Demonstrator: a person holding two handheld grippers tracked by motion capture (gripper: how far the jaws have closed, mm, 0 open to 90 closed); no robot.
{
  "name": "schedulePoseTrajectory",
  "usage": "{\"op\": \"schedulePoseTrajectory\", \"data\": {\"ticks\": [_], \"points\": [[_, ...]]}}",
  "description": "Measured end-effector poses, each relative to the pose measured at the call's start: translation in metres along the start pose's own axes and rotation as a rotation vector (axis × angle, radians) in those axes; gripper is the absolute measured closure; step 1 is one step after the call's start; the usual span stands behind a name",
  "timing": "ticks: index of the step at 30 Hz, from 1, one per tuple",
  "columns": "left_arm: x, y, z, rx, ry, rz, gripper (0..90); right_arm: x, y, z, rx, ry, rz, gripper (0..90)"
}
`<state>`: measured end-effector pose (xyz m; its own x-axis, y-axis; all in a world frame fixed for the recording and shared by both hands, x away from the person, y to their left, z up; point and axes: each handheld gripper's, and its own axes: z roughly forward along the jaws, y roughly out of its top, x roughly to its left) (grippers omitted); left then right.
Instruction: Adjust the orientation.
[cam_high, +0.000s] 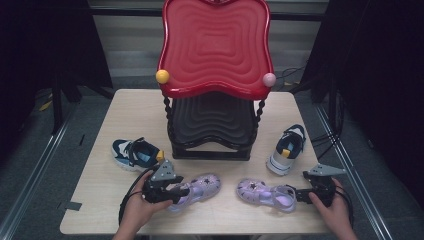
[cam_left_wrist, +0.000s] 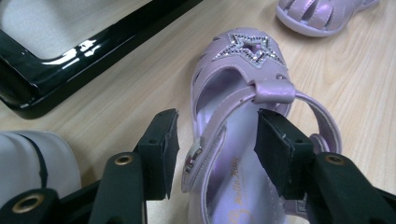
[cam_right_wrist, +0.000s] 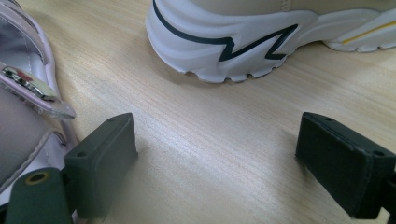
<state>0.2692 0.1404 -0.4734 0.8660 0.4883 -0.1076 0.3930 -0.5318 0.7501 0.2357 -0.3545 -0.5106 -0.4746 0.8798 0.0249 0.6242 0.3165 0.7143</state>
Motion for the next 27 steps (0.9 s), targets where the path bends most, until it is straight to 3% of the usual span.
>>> {"op": "schedulePoseTrajectory", "data": {"ticks": [7, 8, 12, 24, 27], "points": [[0.0009, -0.0013, 0.0017, -0.012, -0.016, -0.009, 53.6, 0.0000, 0.0000, 0.0000, 0.000, 0.000, 0.001, 11.4], [-0.0001, -0.0008, 0.0031, -0.005, -0.012, 0.009, 54.0, 0.0000, 0.0000, 0.0000, 0.000, 0.000, 0.000, 11.4], [-0.0014, 0.0004, 0.0038, 0.005, -0.001, 0.016, 55.2, 0.0001, 0.0000, 0.0000, 0.000, 0.000, 0.001, 11.4], [-0.0018, 0.0026, 0.0038, 0.005, 0.023, 0.001, 63.0, 0.0000, 0.0000, 0.0000, 0.000, 0.000, 0.001, 11.4], [-0.0020, 0.0035, 0.0019, 0.013, 0.047, -0.009, 71.5, 0.0000, 0.0000, 0.0000, 0.000, 0.000, 0.000, 11.4]]}}
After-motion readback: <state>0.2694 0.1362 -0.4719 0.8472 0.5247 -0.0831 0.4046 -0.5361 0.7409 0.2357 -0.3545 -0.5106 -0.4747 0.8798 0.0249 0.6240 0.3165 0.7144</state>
